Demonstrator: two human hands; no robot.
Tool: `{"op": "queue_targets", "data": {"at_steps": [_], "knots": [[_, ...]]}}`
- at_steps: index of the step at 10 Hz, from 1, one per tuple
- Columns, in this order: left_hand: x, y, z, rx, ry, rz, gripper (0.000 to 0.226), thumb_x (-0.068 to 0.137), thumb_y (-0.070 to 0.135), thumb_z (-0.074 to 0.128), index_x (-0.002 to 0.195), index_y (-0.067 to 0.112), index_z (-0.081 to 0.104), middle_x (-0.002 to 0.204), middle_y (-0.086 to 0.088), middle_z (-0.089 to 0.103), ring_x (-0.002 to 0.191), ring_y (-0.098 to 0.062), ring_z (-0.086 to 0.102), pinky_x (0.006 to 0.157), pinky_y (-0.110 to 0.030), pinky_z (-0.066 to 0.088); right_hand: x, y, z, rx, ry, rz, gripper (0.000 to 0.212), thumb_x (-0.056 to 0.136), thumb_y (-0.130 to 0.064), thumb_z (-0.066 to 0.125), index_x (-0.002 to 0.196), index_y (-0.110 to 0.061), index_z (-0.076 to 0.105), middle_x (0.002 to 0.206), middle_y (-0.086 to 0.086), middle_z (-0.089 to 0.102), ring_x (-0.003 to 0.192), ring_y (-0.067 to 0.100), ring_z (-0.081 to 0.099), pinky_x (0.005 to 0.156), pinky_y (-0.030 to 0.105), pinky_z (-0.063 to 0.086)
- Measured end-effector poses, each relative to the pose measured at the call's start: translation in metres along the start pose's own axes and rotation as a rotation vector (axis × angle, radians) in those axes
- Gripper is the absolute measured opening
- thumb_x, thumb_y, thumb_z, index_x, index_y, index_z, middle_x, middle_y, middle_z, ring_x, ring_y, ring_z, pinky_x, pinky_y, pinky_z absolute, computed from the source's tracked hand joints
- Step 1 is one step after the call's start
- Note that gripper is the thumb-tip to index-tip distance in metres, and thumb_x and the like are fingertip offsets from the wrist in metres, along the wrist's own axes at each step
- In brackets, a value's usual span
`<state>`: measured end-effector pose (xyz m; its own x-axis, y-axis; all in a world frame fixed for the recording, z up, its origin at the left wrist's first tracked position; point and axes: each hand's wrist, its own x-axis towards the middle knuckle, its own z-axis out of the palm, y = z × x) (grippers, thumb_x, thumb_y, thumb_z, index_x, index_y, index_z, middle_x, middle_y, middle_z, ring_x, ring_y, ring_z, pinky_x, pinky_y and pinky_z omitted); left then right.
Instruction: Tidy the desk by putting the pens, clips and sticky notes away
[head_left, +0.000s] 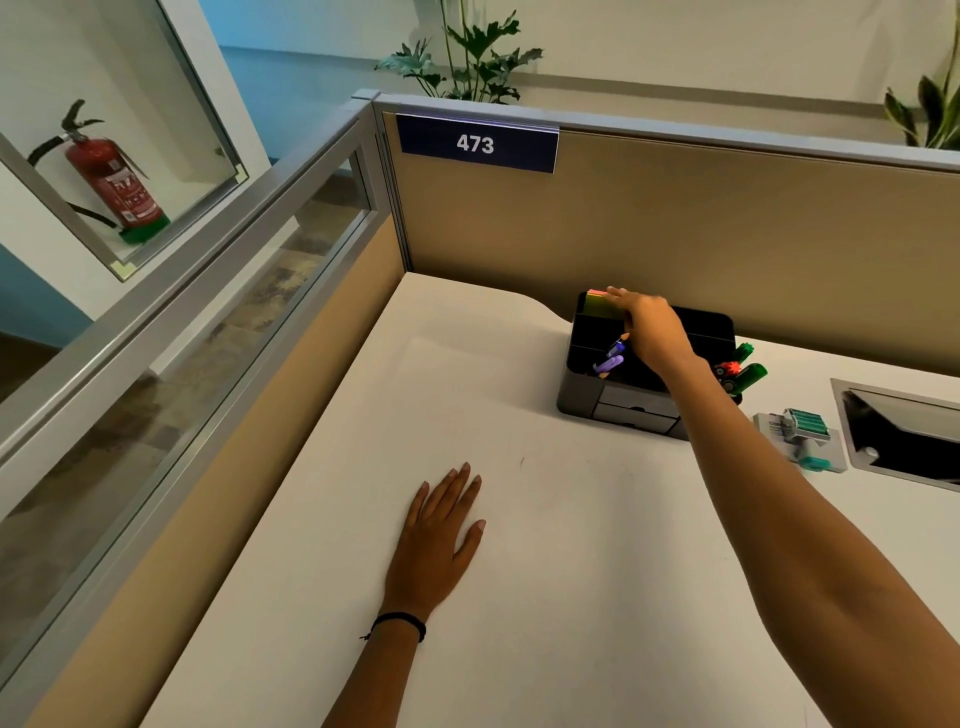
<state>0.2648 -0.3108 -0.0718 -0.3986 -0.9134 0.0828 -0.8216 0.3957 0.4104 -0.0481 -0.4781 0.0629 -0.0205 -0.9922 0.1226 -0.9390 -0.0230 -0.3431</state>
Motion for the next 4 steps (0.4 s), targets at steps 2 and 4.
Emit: {"op": "queue_targets", "data": {"at_steps": [2,4], "knots": [[0.000,0.001,-0.002,0.003,-0.017,-0.005,0.054,0.096,0.046,0.027,0.146,0.029,0.016,0.155,0.007,0.017,0.143,-0.007,0.013,0.119,-0.030,0.000,-0.006,0.001,-0.006,0.084,-0.005,0.059,0.067,0.076,0.023,0.039,0.136,-0.008,0.044,0.147,0.012,0.040,0.137,0.028,0.035,0.113,0.041,0.031],[0.001,0.004,-0.006,-0.010,-0.008,-0.011,0.057,0.095,0.052,0.019,0.146,0.025,0.020,0.155,0.006,0.017,0.143,-0.009,0.015,0.118,-0.027,-0.003,-0.061,-0.017,-0.017,0.357,0.388,0.121,0.053,0.082,0.020,0.037,0.128,-0.003,0.052,0.140,0.014,0.048,0.132,0.026,0.043,0.112,0.030,0.032]]}}
